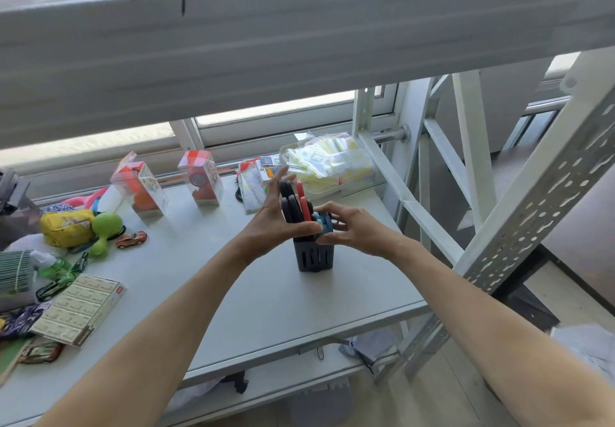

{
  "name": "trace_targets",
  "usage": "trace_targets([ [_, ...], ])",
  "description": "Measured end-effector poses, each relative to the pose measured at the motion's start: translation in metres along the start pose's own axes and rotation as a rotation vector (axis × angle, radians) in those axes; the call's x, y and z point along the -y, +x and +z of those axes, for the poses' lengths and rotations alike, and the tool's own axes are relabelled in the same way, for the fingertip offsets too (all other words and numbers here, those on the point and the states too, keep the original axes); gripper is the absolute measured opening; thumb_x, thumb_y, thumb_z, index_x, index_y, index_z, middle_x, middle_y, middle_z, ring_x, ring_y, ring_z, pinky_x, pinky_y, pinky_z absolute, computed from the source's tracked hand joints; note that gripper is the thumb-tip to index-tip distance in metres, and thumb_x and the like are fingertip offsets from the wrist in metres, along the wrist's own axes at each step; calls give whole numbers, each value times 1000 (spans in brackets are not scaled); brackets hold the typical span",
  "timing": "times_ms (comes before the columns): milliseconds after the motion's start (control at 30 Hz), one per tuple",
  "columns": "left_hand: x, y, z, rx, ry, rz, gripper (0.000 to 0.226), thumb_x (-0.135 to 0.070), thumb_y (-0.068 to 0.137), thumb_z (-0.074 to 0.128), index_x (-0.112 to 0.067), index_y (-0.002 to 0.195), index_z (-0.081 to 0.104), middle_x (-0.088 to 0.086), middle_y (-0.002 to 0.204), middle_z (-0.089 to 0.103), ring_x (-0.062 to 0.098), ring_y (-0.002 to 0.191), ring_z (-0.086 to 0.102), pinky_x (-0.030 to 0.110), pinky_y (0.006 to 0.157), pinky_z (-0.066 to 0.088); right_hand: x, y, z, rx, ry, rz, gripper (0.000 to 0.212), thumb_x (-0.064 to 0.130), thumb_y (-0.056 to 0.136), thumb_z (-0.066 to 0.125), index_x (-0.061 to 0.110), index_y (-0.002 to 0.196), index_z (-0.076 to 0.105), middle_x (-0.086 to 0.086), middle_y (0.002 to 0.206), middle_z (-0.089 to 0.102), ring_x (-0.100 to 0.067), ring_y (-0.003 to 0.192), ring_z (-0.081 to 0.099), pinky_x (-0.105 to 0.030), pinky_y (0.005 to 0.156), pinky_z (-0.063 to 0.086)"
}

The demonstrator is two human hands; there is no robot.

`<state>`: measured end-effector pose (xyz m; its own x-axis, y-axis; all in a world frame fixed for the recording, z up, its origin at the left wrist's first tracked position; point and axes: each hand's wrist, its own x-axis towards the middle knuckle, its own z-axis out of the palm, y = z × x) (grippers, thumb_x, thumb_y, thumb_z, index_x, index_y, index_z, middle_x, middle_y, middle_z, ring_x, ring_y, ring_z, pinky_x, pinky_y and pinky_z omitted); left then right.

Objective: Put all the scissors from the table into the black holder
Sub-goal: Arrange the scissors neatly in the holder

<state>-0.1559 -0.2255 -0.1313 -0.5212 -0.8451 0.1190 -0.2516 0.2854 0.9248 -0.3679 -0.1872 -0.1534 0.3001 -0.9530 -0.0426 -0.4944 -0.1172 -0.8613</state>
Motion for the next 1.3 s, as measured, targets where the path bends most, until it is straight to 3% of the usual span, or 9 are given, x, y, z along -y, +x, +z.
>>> trace_targets([
  [100,-8,2,-2,-15,-29,40,98,-37,75,80,-55,147,15,-6,148,35,2,119,53,6,74,53,0,2,-1,9,-8,2,48,27,80,78,34,123,57,1,119,66,-8,115,61,-21,102,46],
  [267,-8,7,-3,-18,5,47,56,-32,80,78,-38,123,43,11,110,54,29,95,70,24,66,60,-3,-1,0,-3,8,-34,51,34,86,72,36,133,53,5,129,61,-8,121,57,-22,104,44],
  [467,-11,5,0,-70,39,50,50,-33,80,78,-36,118,47,4,98,57,11,81,68,22,63,60,-7,-2,4,-60,20,-55,50,25,85,73,35,132,56,8,125,64,-4,117,61,-27,105,47],
  [633,-10,-2,1,-109,78,16,97,-43,71,81,-44,148,21,-15,125,52,-2,100,68,21,83,60,-6,-3,5,-61,15,-60,54,27,87,71,37,136,51,7,129,63,-4,117,61,-29,105,48],
  [767,8,-15,7,-50,124,-73,134,-42,63,88,-44,152,-12,-35,138,38,-7,130,42,18,105,36,-8,-2,8,-75,5,-47,76,35,85,72,40,148,30,-3,146,50,-7,128,51,-33,109,44],
  [900,34,-25,12,9,131,-233,136,-30,67,89,-25,156,-13,-5,163,20,16,147,29,41,121,27,-25,-13,23,-213,-78,1,104,43,75,79,25,155,15,-1,158,29,-13,139,37,-35,109,44],
  [1033,46,-29,18,107,110,-409,103,-18,76,83,-17,155,17,6,158,32,28,143,36,49,114,37,-46,-22,43,-196,-191,184,104,39,75,80,19,154,17,-2,146,44,-17,108,59,-32,91,50],
  [1133,48,-25,29,106,164,-415,67,-8,84,73,-11,142,42,11,141,54,25,116,59,36,99,52,-49,-18,55,-178,-166,210,81,29,79,77,23,147,35,-4,127,56,-17,82,61,-30,80,52],
  [1300,52,-20,40,-30,145,-404,58,2,82,72,-7,136,51,14,129,62,24,96,67,29,83,57,-47,-3,59,-221,-165,211,57,14,81,73,20,133,52,-7,116,63,-14,77,55,-23,72,44],
])
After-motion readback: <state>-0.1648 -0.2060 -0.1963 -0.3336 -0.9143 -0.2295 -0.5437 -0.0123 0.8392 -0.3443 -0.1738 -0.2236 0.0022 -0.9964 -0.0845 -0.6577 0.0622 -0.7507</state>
